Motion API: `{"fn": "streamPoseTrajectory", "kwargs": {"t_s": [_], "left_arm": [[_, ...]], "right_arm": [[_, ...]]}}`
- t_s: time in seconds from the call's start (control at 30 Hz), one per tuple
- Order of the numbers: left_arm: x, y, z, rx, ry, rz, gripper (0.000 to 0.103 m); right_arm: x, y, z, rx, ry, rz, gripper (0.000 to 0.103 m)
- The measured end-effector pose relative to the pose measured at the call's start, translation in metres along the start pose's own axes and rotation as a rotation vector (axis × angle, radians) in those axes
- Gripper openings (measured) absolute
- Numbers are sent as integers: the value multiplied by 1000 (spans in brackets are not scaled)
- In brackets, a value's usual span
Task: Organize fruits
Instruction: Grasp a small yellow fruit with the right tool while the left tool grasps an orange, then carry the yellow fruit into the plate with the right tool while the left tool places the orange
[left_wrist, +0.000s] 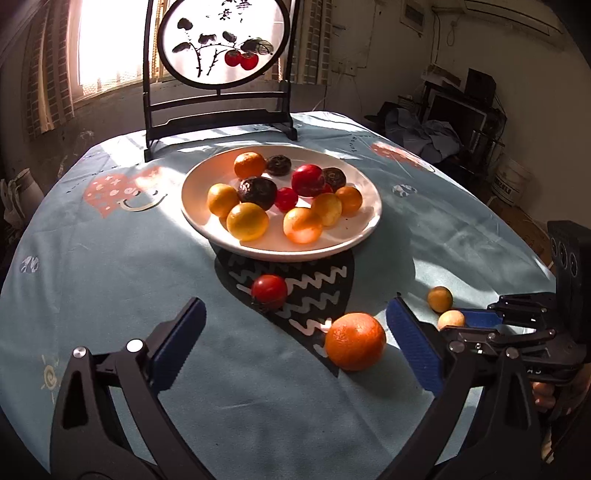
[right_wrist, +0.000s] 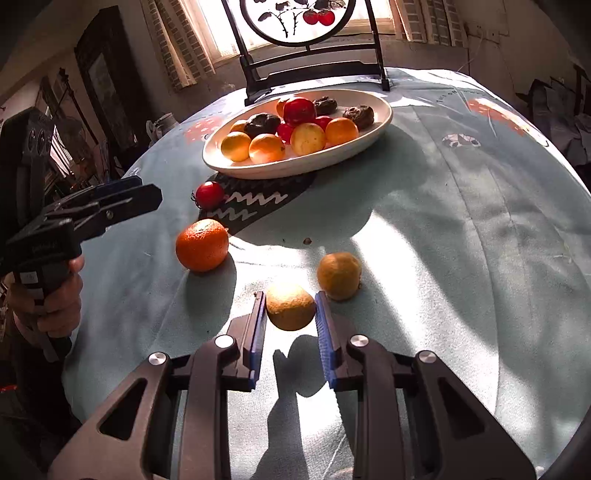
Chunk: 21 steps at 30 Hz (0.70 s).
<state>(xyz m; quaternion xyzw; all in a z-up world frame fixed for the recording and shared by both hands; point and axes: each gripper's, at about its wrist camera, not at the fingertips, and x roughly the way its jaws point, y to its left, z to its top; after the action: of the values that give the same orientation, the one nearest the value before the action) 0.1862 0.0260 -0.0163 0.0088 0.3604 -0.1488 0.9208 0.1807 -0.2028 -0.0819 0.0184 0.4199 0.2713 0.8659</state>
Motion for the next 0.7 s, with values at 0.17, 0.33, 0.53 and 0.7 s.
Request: {"fn": "streamPoseTrajectory", "kwargs": {"t_s": [0.17,0.33,0.53,0.7], "left_arm": [[13,-28,-10,118,64,-49,74],[28,-31,-14,122,123,-59,68],[42,-37,-16,138,170,-56,60],[45,-40,-16,143,183,-66,58]], "right_arm": [[-3,0,0,8,-13,14,27],[-4,-2,0,14,-21,31,27],[-7,-4,0,22,-36,49,27],[-8,-4,0,23,-40,55,27]]}}
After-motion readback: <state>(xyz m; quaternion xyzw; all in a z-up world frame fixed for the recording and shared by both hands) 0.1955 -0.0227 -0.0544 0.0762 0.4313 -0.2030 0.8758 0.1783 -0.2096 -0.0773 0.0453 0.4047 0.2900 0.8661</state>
